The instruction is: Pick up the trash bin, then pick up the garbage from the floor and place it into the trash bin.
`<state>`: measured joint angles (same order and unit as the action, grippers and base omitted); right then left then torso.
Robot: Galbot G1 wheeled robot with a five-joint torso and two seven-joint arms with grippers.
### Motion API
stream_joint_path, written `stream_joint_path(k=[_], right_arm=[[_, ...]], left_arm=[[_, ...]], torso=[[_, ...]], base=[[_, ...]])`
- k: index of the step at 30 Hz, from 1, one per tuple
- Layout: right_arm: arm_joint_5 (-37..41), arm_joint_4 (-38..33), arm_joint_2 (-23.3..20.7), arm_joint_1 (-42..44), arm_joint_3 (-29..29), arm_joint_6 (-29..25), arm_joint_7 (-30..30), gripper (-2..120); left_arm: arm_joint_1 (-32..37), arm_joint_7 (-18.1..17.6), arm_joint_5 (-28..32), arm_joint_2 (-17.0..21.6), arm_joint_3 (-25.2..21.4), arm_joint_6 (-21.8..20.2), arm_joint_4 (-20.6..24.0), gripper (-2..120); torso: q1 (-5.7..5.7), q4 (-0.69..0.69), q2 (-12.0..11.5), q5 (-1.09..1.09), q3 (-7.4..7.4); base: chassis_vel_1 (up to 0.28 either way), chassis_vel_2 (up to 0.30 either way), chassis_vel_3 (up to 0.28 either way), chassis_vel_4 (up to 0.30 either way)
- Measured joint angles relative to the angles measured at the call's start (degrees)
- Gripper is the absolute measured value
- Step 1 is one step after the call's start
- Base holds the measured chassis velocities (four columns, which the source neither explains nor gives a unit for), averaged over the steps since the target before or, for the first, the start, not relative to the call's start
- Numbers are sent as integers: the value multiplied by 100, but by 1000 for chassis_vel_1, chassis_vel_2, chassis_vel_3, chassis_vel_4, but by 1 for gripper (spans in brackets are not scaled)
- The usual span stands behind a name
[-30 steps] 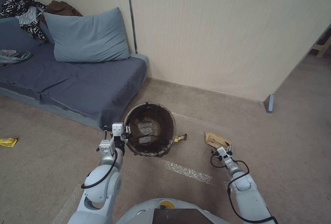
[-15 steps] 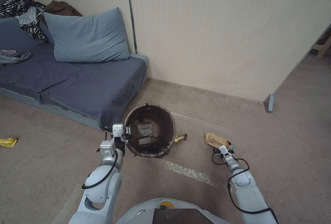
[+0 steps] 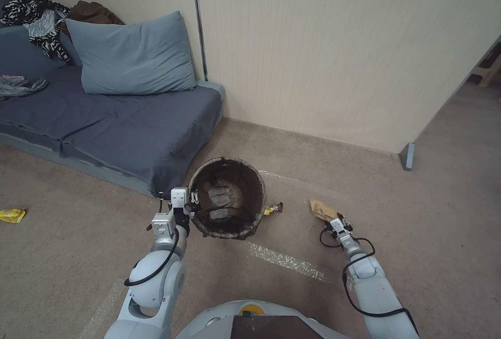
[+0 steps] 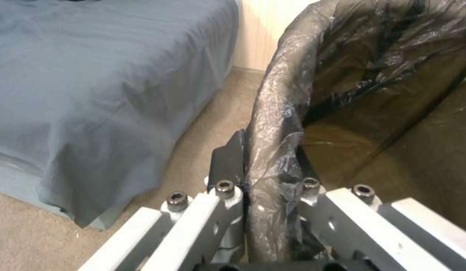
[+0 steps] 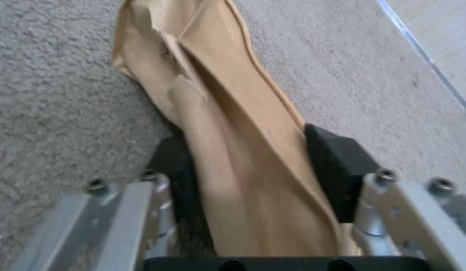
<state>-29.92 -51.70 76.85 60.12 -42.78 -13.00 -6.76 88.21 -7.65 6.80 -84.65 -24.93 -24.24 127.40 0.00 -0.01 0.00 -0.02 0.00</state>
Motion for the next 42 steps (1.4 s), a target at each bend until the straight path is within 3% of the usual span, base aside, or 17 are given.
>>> stream_joint_path(k=[1,3,6,8,10,16,30,38,41,42], right_arm=[[0,0,0,0,0,0,0,51],[8,56,0,-19,9,-11,2,33],[12,65,-1,-21,9,-17,3,32],[20,68,2,-19,6,-21,3,19],[23,66,3,-16,4,-21,3,19],[52,25,23,26,-26,-22,33,0],[280,-319,89,215,-64,-3,305,0],[801,-1492,168,741,76,-1,495,0],[1150,-2463,196,1134,175,-2,517,0],[1150,-2463,196,1134,175,-2,517,0]], left_arm=[[0,0,0,0,0,0,0,6],[1,2,-2,0,1,0,0,6],[1,3,-2,1,1,0,0,6],[1,5,-5,-2,2,0,0,6],[1,5,-6,-3,4,0,0,6],[-8,8,-11,-9,15,0,-13,6],[-19,11,-17,-8,43,6,-36,6],[-31,11,-17,-3,83,15,-157,6],[-40,11,5,26,67,9,-156,6],[-40,11,5,26,67,9,-156,6]], torso=[[0,0,0,0,0],[0,1,0,0,0],[0,1,0,0,0],[0,1,0,1,0],[0,1,0,1,0],[0,1,0,2,0],[0,1,0,5,0],[0,1,0,2,0],[0,2,0,0,0],[0,2,0,0,0]], base=[[0,0,0,0],[0,0,0,0],[0,0,0,0],[0,0,0,0],[0,0,0,0],[0,0,0,0],[0,0,0,0],[0,0,0,0],[0,0,0,0],[0,0,0,0]])
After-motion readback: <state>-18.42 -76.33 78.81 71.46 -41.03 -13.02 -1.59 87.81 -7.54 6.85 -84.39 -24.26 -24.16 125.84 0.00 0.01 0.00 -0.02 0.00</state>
